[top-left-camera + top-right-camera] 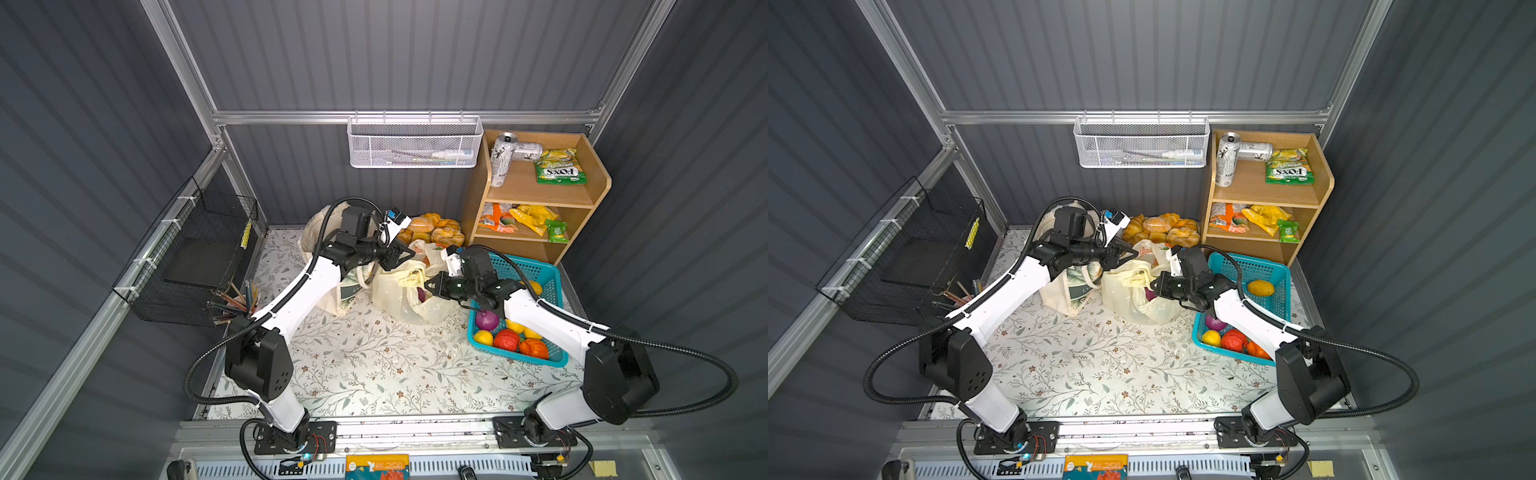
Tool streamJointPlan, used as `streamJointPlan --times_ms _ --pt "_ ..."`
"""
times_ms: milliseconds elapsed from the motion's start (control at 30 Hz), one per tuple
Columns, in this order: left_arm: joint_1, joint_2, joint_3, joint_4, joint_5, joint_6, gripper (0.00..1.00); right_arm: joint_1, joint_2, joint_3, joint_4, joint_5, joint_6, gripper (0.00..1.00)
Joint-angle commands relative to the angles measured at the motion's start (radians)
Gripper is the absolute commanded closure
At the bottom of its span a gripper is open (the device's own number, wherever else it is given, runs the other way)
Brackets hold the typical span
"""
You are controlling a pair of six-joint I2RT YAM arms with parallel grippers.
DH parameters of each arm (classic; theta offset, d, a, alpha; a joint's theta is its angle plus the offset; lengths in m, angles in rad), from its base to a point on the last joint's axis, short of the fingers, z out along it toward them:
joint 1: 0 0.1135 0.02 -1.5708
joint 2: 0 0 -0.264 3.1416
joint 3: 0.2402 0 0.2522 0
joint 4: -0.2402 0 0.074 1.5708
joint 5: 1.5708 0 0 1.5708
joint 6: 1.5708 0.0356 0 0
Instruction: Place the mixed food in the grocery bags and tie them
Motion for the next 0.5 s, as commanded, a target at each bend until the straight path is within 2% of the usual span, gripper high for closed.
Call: streamJointPlan --times_ms 0,133,167,233,400,467 --pt "-0.044 -0.083 0.014 -0.107 -0.092 0.120 0.58 -0.002 -0.013 0.002 -0.019 -0.010 -0.028 1.00" --pt "-0.113 -0.105 -0.003 -0.201 -0.218 0.230 0.51 -0.002 -0.011 0.007 -0.024 -0.008 -0.040 1.00" --pt "-0.122 -0.106 -0.006 -0.222 -0.222 0.249 0.48 -0.002 -0.011 0.007 -0.025 -0.009 -0.041 1.00" --pt "-0.146 -0.101 -0.002 -0.254 -0.303 0.283 0.40 -0.002 -0.010 0.007 -0.025 -0.011 -0.042 1.00" --pt "-0.203 -0.071 0.044 -0.304 -0.443 0.374 0.37 -0.002 -0.010 0.007 -0.026 -0.011 -0.044 1.00" --pt "-0.207 -0.060 0.047 -0.278 -0.490 0.388 0.28 -0.003 -0.008 0.007 -0.024 -0.012 -0.043 1.00"
